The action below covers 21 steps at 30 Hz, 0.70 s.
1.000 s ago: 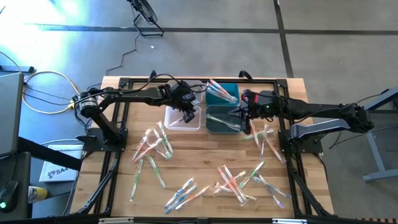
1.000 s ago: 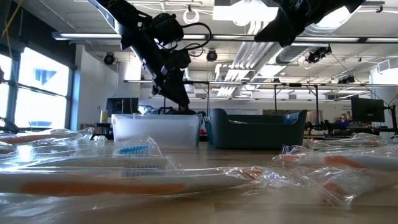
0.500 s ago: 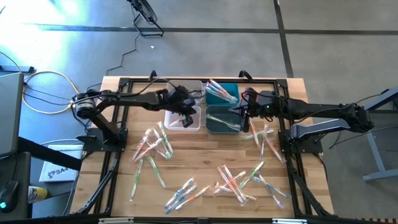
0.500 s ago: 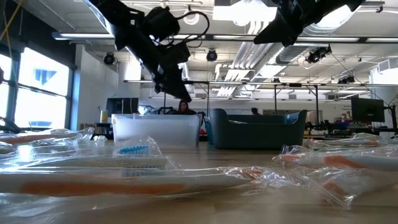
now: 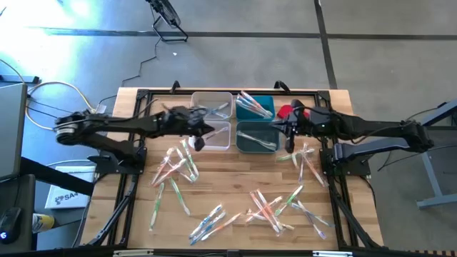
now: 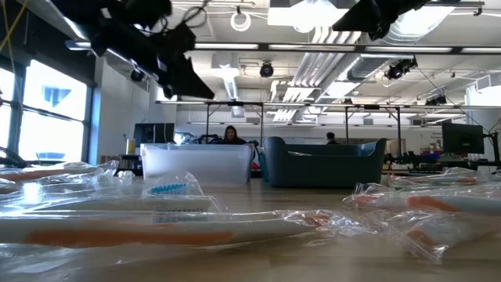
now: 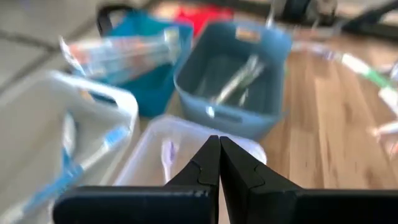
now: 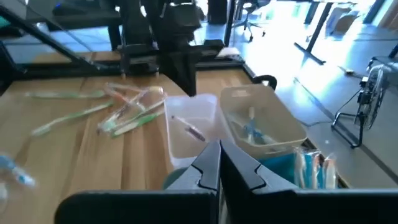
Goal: Pick & Place Toothbrushes
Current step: Put the blue toothbrush into the white bin
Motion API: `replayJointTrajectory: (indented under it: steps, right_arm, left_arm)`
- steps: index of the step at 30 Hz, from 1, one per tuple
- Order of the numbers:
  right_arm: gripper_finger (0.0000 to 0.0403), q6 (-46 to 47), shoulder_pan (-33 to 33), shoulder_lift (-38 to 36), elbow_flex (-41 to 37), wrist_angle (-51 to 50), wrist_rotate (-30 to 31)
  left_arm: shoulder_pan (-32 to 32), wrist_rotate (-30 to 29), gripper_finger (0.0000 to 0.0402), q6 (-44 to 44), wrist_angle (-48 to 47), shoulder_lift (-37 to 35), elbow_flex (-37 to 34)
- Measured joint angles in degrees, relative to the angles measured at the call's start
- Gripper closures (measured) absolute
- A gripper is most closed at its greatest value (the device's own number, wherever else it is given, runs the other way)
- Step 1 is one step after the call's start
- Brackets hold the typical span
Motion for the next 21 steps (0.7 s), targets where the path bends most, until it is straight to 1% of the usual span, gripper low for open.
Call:
replayJointTrajectory:
  steps: [4, 10, 17, 21]
  right_arm:
    - [0.0401, 1.7, 1.3, -2.4, -1.4, 1.2, 4.6]
    - [0.0401, 6.2, 4.2, -6.5, -6.7, 3.1, 12.2]
    - [0.0401, 12.3, 8.3, -11.5, -13.0, 8.9, 19.4]
    - [0.0401, 13.7, 11.2, -13.5, -16.4, 13.5, 23.5]
  left_arm:
    - [0.0, -0.1, 0.0400, 0.2, 4.2, -7.3, -6.1]
    - [-0.9, -0.3, 0.0401, 0.5, 9.5, -16.7, -14.8]
    - [-3.1, -0.2, 0.0401, 3.9, 9.5, -28.1, -21.9]
    - [-3.0, -0.1, 0.0401, 4.7, 9.5, -34.4, -25.2]
